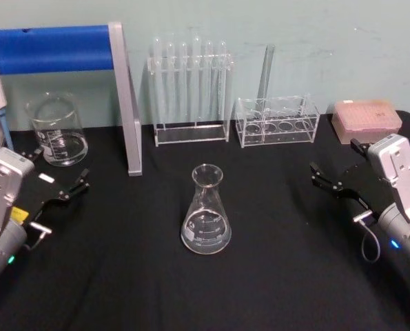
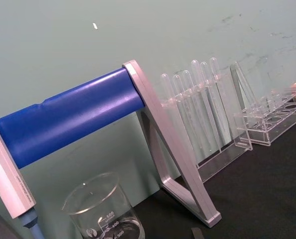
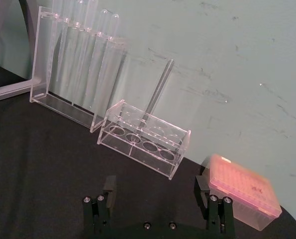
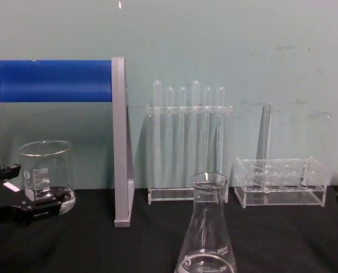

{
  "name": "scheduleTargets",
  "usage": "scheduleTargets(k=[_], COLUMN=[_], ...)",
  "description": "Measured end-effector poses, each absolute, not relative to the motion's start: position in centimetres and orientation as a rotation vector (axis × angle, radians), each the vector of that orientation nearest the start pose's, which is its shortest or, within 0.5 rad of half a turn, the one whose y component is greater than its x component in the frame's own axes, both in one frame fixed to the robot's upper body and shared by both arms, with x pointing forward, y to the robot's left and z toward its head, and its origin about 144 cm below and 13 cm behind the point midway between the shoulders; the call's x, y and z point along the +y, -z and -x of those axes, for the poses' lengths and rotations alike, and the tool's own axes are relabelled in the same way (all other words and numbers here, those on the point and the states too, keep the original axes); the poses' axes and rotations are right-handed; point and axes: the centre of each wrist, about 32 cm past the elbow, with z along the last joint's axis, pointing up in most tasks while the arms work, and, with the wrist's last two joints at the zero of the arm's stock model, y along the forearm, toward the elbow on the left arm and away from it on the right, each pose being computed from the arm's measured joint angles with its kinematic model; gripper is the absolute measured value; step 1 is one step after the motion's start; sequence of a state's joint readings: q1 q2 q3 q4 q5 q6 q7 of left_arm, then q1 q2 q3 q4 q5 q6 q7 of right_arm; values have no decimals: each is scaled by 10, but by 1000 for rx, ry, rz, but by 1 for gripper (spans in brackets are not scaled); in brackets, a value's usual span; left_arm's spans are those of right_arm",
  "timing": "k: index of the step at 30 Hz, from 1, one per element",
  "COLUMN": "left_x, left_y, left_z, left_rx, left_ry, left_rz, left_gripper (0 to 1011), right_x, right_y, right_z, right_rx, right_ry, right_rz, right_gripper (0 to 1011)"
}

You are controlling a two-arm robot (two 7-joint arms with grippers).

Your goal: Grasp the erlenmeyer flask with one hand, shake it three times, then place it back.

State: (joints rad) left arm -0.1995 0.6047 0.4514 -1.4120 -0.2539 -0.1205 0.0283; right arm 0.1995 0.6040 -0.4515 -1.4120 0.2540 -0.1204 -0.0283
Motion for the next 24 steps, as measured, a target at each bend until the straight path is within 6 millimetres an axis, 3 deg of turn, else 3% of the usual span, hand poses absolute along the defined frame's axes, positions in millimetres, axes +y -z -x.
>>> scheduleTargets(k=[24], left_x=[310], left_y=[-1140], left_z=[-489], left_rx=[-285], left_ry=[-1248], left_rz=[-304], left_gripper=[1001], right_x=[-310], right_y=[-1140], right_z=[-489], right_rx=[-285], right_ry=[1248], right_rz=[304], right_gripper=[1000])
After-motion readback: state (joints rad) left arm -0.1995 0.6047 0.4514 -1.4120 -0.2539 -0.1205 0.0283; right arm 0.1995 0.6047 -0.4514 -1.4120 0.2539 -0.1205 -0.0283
